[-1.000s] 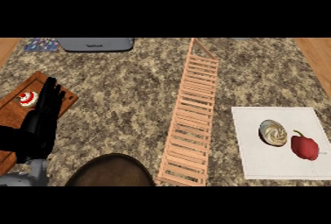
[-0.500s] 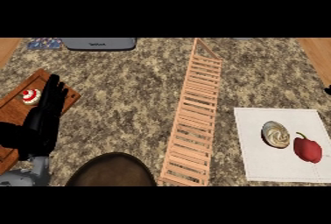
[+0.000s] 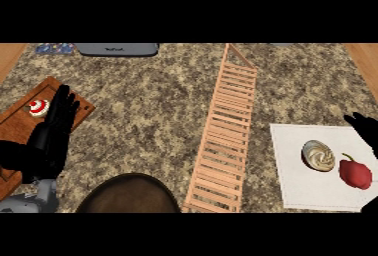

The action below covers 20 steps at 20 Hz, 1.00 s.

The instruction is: Pick the bell pepper from the placemat and place it in the tiered shelf

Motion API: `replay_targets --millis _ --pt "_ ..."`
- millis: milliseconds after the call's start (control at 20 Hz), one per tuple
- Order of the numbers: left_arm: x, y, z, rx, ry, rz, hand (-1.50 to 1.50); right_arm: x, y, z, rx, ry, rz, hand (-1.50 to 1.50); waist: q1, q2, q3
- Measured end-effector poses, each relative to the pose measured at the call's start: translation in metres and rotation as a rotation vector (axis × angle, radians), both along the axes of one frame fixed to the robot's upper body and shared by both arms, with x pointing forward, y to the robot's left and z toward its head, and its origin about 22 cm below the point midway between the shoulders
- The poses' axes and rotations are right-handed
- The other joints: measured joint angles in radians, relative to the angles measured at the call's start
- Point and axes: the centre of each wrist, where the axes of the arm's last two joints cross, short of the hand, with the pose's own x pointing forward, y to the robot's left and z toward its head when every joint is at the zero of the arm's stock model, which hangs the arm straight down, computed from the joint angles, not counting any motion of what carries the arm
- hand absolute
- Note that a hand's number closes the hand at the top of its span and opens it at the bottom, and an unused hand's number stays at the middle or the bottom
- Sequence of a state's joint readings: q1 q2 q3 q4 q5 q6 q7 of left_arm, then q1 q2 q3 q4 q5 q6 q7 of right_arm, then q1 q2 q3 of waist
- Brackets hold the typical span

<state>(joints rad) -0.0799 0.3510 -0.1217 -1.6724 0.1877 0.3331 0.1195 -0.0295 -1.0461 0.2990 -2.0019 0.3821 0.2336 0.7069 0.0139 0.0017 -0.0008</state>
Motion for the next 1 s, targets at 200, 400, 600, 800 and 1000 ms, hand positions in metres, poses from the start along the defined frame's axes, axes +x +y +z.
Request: replay_targets --millis 200,400,600,800,1000 --pt "0.000 0.004 -0.004 -0.001 0.004 0.003 0.00 0.002 -0.001 -0.015 -0.116 0.049 -0.063 -1.50 -0.006 -0.001 0.000" --pt "-0.001 0.001 -0.004 0.003 -0.001 0.009 0.00 0.009 -0.005 -0.028 -0.153 0.055 -0.098 -1.50 -0.010 -0.001 0.001" --pt "-0.001 0.005 0.001 0.003 -0.002 0.010 0.00 0.012 -0.010 -0.040 -0.145 0.053 -0.107 -1.50 -0.013 -0.002 0.001" --pt "0.003 0.005 -0.004 0.003 0.008 0.018 0.00 0.019 -0.019 -0.054 -0.140 0.063 -0.107 -1.50 -0.013 -0.002 0.001" --pt "0.002 0.007 -0.001 0.005 0.002 0.017 0.00 0.016 -0.025 -0.070 -0.145 0.076 -0.111 -1.50 -0.014 -0.002 0.001"
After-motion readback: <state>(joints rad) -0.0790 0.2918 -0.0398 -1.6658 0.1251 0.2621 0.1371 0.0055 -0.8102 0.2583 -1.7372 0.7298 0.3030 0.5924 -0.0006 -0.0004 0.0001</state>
